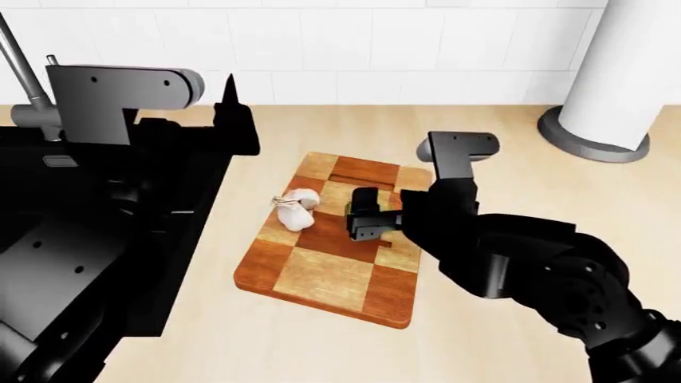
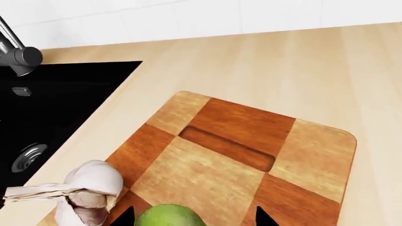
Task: Pick the vegetables from the sink and place them on the cutting board.
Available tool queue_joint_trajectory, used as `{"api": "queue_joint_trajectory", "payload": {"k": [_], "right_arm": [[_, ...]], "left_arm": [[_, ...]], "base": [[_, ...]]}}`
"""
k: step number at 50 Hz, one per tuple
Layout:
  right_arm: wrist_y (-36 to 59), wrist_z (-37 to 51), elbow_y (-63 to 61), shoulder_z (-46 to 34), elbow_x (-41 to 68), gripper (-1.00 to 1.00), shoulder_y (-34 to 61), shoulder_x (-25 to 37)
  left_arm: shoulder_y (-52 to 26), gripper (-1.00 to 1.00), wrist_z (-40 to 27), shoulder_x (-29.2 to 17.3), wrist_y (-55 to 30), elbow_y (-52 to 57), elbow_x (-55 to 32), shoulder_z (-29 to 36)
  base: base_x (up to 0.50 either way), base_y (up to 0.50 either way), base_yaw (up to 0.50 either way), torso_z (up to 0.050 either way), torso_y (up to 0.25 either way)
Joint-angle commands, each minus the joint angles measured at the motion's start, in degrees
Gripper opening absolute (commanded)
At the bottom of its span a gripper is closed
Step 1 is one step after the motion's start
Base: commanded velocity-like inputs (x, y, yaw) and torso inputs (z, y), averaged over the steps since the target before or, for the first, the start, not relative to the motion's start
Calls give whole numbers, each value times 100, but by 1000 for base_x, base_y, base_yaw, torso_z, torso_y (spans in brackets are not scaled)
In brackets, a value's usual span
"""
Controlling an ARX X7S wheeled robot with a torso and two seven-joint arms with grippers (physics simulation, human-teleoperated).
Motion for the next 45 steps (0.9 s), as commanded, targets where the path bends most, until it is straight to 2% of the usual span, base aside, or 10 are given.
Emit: {"api": "queue_joint_trajectory", "payload": {"k": [1,13,23,26,29,33,37,42,45], "right_arm": [[4,-4,-83,22,10,100,3,29],[-12,206,-516,165,157,100,33,194],[-66,757,-1497,528,440,100,142,618],[-171,919,-2133,642,287,100,44,861],[-348,1036,-2785,735,30,100,-232,1113],[-890,1190,-3803,968,-563,100,-965,1469],[-1405,1364,-4678,1060,-1383,100,-1935,1760],[-2100,1497,-5521,1271,-2323,100,-3109,2192],[-2536,1580,-5901,1290,-2743,100,-3491,2496]], "left_arm": [[14,100,1,-7,35,-26,-14,17],[37,100,-28,-34,29,21,-71,-26],[72,100,-63,-39,12,98,-134,-50],[228,100,-192,-97,-99,463,-277,-211],[598,100,-342,-197,-120,969,-353,-355],[1486,100,-486,-268,94,1558,-408,-627],[2480,100,-413,-337,643,1774,-133,-742],[2983,100,-472,-369,956,2159,-185,-1144],[3141,100,-516,-401,1097,2343,-220,-1396]], "base": [[0,0,0,0,0],[0,0,0,0,0],[0,0,0,0,0],[0,0,0,0,0],[0,0,0,0,0],[0,0,0,0,0],[0,0,0,0,0],[0,0,0,0,0],[0,0,0,0,0]]}}
